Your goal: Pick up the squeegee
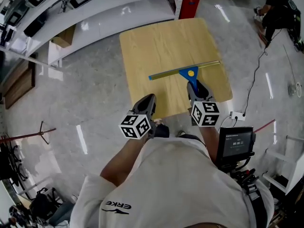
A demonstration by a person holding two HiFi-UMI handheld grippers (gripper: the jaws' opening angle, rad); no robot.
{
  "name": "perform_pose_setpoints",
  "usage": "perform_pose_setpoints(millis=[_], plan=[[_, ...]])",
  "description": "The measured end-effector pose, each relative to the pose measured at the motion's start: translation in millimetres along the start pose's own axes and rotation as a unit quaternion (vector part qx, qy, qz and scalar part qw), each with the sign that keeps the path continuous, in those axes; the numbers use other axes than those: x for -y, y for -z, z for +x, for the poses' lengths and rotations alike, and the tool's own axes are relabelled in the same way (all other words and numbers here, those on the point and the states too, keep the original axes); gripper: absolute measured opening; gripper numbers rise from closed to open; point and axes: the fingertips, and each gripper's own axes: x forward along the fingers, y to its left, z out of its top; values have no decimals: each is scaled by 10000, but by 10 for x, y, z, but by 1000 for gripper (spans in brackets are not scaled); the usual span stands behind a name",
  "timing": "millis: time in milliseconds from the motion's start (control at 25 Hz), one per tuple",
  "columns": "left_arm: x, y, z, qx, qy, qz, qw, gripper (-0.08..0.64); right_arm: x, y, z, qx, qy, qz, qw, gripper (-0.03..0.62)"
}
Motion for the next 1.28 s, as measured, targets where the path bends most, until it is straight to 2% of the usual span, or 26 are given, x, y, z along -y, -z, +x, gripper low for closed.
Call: perform_pose_setpoints(millis=[360,840,1280], plan=[[628,348,-309,401,-263,120,9988,5,123,34,-815,450,-437,-13,9980,138],[1717,830,-663,629,-164,400,9971,5,545,324,-2133,713,-587,212,9955,138],[2050,964,-734,996,-230,479,9936,3,744,458,-2583,929,-747,317,9924,138]])
